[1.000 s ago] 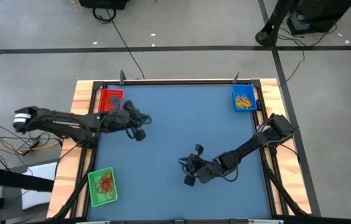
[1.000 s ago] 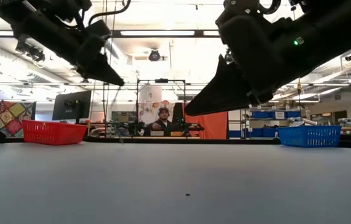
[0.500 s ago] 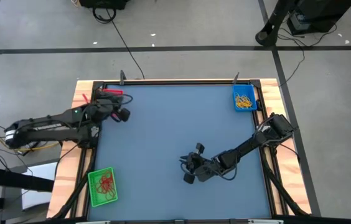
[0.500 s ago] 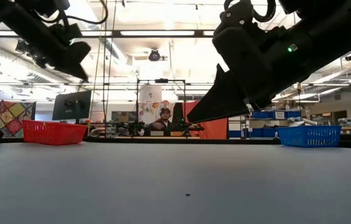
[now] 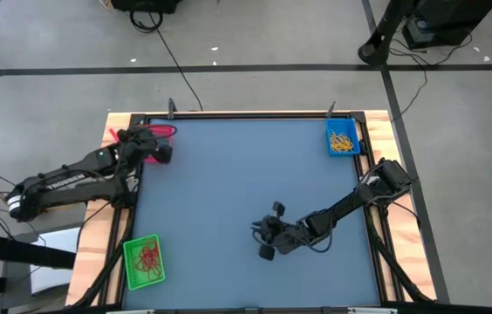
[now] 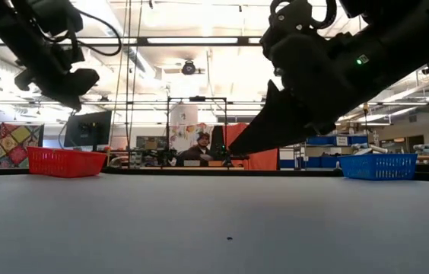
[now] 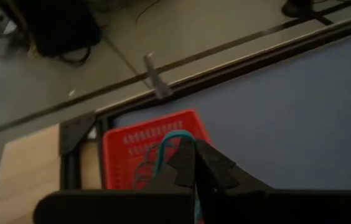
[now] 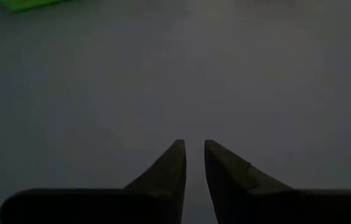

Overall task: Sort rubber bands into baskets
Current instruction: Put the blue rubber band into the red basket, then return to Home Position

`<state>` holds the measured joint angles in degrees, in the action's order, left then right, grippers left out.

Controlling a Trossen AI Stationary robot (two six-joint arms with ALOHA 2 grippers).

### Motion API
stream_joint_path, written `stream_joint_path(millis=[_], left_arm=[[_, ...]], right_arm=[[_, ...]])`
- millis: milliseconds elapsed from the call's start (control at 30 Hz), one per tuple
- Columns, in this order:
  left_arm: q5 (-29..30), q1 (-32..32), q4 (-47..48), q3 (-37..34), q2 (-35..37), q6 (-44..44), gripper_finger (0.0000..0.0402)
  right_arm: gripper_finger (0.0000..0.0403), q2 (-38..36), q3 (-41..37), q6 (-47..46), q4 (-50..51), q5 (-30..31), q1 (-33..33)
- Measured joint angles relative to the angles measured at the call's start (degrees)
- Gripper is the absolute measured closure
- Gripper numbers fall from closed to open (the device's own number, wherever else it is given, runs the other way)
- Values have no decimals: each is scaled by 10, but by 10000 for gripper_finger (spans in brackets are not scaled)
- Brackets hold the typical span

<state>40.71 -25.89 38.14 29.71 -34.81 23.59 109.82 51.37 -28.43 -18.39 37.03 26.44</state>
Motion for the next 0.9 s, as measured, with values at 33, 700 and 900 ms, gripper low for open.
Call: stream_joint_path(millis=[33, 700, 900], left_arm=[[0, -6, 6, 0, 0, 9, 395], [-81, -14, -43, 0, 88, -78, 157], [-269, 43, -158, -21, 150, -156, 174]], right_arm=[[331, 0, 0, 7, 0, -9, 0], [256, -282, -82, -65, 247, 138, 25], [264, -417, -243, 38, -20, 54, 32]])
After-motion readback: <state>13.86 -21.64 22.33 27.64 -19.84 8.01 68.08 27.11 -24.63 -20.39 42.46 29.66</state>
